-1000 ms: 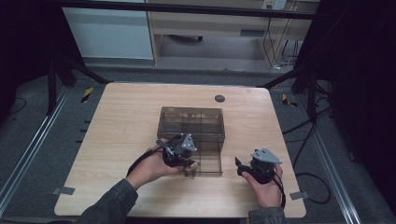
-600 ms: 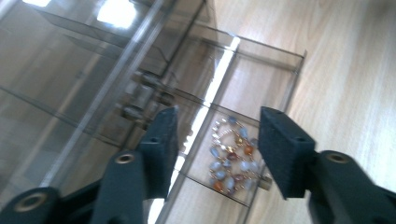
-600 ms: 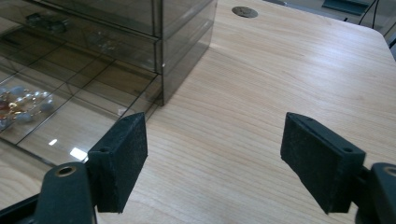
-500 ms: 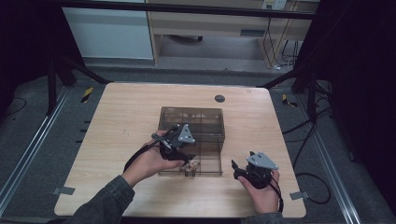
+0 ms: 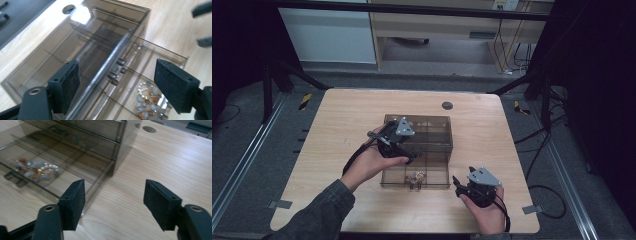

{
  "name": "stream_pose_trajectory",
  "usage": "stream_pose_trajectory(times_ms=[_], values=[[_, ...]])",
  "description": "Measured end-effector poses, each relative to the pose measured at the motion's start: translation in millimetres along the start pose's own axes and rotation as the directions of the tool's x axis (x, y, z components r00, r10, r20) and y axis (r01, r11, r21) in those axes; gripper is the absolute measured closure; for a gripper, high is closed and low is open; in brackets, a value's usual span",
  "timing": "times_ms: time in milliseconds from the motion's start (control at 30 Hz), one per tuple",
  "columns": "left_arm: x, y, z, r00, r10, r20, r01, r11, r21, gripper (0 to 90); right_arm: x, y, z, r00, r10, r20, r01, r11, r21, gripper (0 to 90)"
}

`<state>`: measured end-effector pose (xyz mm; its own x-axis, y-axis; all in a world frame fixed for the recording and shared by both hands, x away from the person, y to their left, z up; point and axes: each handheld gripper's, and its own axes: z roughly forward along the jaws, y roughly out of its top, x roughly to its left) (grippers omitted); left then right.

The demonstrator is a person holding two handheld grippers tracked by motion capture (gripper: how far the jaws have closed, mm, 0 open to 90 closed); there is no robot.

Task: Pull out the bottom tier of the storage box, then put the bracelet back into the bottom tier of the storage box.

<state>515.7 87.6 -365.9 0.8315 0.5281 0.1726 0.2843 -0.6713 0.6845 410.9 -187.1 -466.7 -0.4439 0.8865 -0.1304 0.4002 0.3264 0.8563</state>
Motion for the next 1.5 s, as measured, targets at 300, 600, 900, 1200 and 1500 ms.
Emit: stream_pose_trajectory(times_ms=[300,600,900,1200,1500], values=[[7.1,-0.4,0.4,0.9992,-0.027,-0.030,0.026,0.9996,-0.014,18.7,23.7,7.1,-3.8,0.9983,-0.042,-0.039,0.041,0.999,-0.025,40.3],[10.9,-0.3,-1.4,0.9979,-0.046,-0.044,0.045,0.9983,-0.036,16.3,47.2,11.4,-3.4,0.9926,-0.066,-0.101,0.066,0.998,-0.009,39.7],[9.4,1.1,-1.3,0.9959,-0.068,-0.059,0.065,0.9961,-0.059,11.5,69.4,11.3,2.1,0.9877,-0.085,-0.131,0.090,0.996,0.030,52.2],[8.0,2.6,-5.2,0.9911,-0.093,-0.095,0.086,0.9938,-0.070,13.6,74.5,11.9,5.3,0.9841,-0.069,-0.164,0.077,0.996,0.042,70.8],[11.2,-1.8,-7.3,0.9857,-0.123,-0.114,0.115,0.9902,-0.080,15.6,73.8,9.7,2.7,0.9798,-0.063,-0.190,0.073,0.996,0.044,78.3]])
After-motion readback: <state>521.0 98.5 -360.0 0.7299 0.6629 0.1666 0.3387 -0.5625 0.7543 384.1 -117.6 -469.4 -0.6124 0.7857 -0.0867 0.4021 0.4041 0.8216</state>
